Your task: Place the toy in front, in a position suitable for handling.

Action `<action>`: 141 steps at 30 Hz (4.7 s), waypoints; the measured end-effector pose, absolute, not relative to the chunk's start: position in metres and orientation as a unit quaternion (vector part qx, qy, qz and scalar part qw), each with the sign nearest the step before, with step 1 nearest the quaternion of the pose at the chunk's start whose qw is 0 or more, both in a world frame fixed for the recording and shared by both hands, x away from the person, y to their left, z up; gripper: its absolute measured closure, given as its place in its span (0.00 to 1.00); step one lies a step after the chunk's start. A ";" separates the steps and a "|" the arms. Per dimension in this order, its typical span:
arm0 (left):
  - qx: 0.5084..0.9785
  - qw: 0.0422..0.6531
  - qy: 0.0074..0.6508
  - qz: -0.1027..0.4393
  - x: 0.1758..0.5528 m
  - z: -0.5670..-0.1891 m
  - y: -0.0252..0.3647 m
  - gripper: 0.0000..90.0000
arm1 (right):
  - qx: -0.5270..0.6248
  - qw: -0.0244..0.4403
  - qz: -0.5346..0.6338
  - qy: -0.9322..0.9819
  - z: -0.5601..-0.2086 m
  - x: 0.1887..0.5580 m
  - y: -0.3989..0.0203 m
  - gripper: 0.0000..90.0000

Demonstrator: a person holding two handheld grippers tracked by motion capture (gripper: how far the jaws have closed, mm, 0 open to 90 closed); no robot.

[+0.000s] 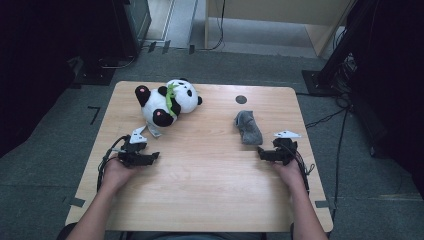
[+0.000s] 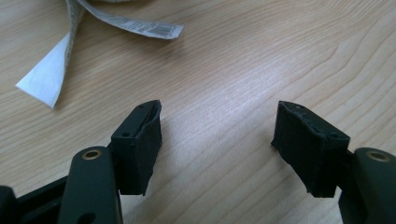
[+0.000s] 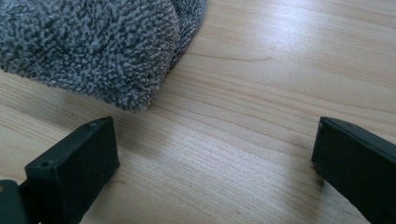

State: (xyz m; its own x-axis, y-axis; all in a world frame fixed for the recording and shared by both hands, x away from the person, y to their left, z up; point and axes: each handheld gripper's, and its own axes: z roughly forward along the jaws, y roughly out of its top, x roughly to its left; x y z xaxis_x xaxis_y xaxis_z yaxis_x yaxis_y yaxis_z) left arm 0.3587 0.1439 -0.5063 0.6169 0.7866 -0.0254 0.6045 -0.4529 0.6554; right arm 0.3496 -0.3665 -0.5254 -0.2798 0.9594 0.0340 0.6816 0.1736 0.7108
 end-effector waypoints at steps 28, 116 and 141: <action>0.825 0.362 0.412 0.137 0.372 -0.458 0.134 0.35 | 0.558 0.219 0.318 0.735 -0.525 0.350 -0.366 0.00; 0.799 0.303 0.486 0.184 0.502 -0.424 0.078 0.77 | 0.555 0.220 0.317 0.737 -0.525 0.350 -0.365 0.00; 0.822 0.383 0.392 0.154 0.432 -0.385 0.088 0.86 | 0.554 0.220 0.317 0.738 -0.525 0.350 -0.366 0.00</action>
